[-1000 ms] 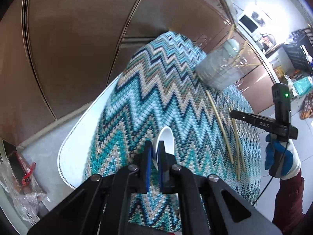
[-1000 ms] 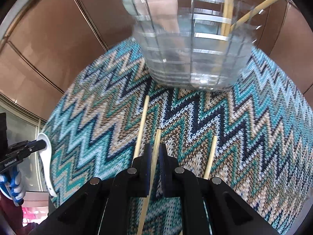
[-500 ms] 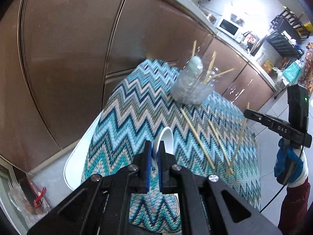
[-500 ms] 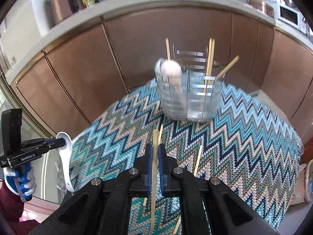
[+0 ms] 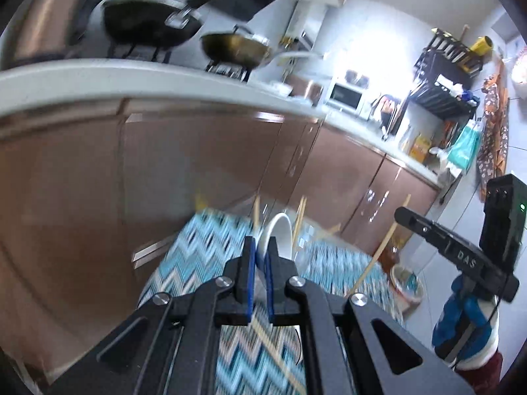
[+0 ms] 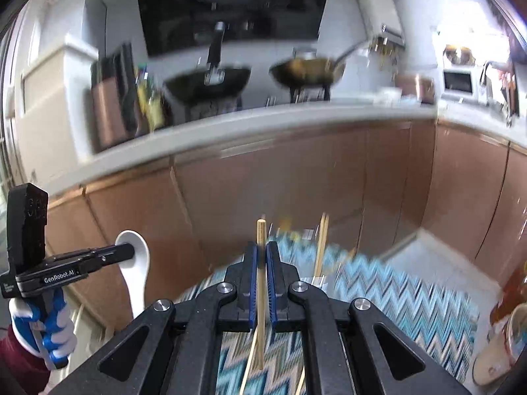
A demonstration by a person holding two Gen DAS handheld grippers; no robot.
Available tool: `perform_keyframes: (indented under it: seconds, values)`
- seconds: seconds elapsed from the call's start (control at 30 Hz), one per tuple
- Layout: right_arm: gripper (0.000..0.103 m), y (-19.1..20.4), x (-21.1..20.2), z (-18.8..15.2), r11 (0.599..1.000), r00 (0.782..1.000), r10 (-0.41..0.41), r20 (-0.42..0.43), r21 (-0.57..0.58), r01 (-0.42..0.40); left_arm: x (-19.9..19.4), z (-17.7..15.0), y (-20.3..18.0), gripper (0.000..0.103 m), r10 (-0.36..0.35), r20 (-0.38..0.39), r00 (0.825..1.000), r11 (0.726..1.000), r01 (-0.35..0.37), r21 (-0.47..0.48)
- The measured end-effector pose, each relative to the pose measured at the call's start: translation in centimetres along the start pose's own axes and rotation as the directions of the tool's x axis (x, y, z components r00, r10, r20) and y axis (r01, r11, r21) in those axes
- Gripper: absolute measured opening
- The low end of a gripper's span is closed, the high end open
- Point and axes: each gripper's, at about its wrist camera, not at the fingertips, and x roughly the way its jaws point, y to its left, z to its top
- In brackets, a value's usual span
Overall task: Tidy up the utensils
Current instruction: 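Lift the white spoon and chopstick and carry them over the holder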
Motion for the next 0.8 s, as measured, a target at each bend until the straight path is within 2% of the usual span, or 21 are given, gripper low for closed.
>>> perform_keyframes:
  seconds: [0.13, 0.27, 0.47, 0.53, 0.8]
  values:
    - [0.006, -0.8, 0.4, 2.1, 1.000, 0.995, -0.021, 0.101, -0.002, 0.022, 3.1, 2.8, -1.7, 0.005, 0.010, 0.051, 0.999, 1.000, -0.011, 0.021]
    - [0.006, -2.0, 1.9, 2.8, 0.999, 0.986, -0.044, 0.161, 0.008, 0.043, 7.3, 4.5, -3.2, 0.005, 0.047, 0.092, 0.995, 0.998, -0.051, 0.044]
    - [0.006, -3.4, 5.2, 2.2, 0.997, 0.983, -0.081, 0.164, 0.006, 0.081, 13.0, 4.7, -5.5, 0.005, 0.105, 0.128, 0.986, 0.989, -0.117, 0.094]
    - [0.006, -3.7, 6.0, 1.8, 0.996, 0.984, -0.092, 0.155, -0.003, 0.094, 14.7, 4.3, -6.3, 0.005, 0.142, 0.149, 0.979, 0.978, -0.162, 0.130]
    - [0.006, -5.0, 8.4, -1.2, 0.991, 0.983, -0.130, 0.132, 0.006, 0.130, 19.1, 2.0, -6.8, 0.005, 0.184, 0.167, 0.969, 0.968, -0.208, 0.140]
